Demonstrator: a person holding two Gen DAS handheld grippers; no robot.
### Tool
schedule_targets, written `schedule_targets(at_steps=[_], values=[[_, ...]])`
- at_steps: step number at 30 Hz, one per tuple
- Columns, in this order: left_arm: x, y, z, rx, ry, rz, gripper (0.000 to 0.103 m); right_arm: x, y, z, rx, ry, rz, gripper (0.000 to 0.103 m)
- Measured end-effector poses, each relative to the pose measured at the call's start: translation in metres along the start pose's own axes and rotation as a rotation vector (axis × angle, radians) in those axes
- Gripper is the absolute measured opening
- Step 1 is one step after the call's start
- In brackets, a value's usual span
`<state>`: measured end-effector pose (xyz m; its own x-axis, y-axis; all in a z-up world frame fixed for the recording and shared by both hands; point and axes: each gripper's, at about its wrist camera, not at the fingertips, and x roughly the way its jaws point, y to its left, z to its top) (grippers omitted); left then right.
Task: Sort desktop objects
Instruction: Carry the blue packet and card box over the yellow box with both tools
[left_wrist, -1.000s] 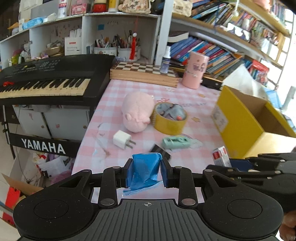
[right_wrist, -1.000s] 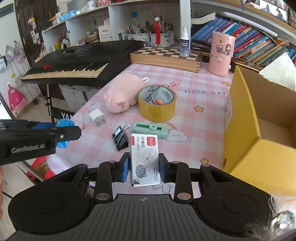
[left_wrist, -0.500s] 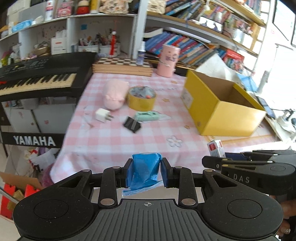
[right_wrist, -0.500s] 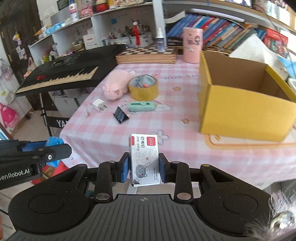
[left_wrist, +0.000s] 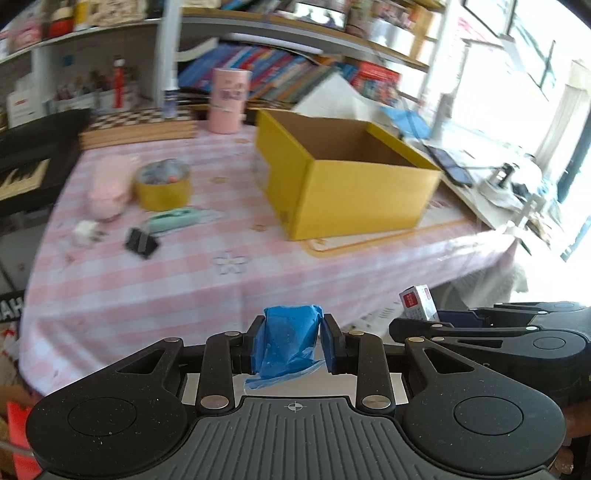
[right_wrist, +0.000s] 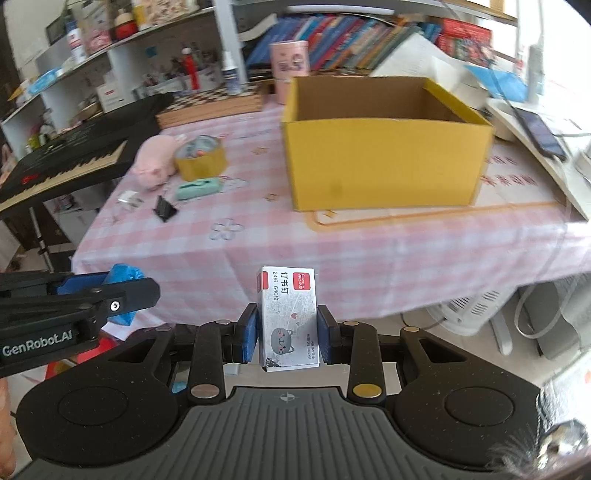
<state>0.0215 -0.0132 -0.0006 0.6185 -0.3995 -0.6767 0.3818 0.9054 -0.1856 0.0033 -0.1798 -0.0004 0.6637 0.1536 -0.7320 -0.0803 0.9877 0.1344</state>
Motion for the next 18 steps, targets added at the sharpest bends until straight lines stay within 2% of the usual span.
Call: schedule_targets(at_steps=[9, 18], values=[[0.02, -0.048, 0.006, 0.146, 0.05, -0.102, 0.029, -0.021, -0.047, -0.012, 0.157, -0.022, -0.098, 0.03], [0.03, -0.056, 0.018, 0.132, 0.042, -0.083, 0.029, -0.02, -0.068, -0.01, 0.192, -0.002, -0.105, 0.03]])
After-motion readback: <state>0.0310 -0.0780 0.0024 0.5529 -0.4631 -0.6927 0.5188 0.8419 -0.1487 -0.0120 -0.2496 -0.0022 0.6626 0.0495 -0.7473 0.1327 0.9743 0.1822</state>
